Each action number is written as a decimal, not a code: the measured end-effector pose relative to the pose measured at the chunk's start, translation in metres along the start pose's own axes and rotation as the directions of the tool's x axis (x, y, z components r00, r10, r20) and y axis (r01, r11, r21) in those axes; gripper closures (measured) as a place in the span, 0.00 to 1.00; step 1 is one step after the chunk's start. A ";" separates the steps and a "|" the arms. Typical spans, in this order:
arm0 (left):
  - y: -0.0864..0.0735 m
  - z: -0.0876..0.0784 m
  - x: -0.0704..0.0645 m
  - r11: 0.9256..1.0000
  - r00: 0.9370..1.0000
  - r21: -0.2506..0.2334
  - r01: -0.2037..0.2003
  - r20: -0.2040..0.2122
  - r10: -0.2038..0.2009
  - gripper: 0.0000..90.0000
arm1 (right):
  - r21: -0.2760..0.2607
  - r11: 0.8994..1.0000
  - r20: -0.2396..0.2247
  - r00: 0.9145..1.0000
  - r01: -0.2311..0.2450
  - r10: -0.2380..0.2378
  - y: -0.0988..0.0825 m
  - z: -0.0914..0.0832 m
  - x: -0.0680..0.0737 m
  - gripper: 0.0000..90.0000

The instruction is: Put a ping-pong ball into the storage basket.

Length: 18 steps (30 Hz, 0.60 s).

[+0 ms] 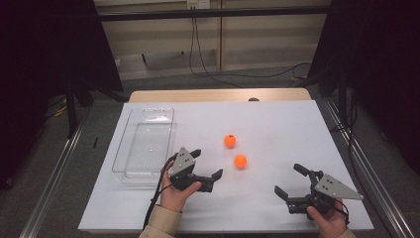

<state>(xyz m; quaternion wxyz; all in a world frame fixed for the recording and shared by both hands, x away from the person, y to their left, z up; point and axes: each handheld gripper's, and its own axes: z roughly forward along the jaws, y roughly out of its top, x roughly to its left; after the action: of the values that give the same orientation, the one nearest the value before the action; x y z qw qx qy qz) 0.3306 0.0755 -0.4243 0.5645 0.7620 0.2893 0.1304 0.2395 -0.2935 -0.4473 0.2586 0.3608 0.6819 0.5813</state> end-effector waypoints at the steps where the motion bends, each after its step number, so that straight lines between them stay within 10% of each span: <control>1: 0.000 0.001 0.000 1.000 1.000 0.001 -0.002 -0.002 0.002 0.02 | 0.000 1.000 -0.001 1.000 0.000 0.000 0.000 0.000 0.000 0.01; 18: 0.001 0.011 -0.002 1.000 1.000 0.012 0.007 0.011 -0.007 0.02 | 0.000 1.000 -0.005 1.000 -0.003 0.003 0.000 0.000 0.001 0.01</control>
<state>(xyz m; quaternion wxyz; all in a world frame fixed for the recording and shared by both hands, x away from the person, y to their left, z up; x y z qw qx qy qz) 0.3349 0.0657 -0.4271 0.5619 0.7651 0.2895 0.1225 0.2392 -0.2929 -0.4472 0.2564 0.3604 0.6821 0.5824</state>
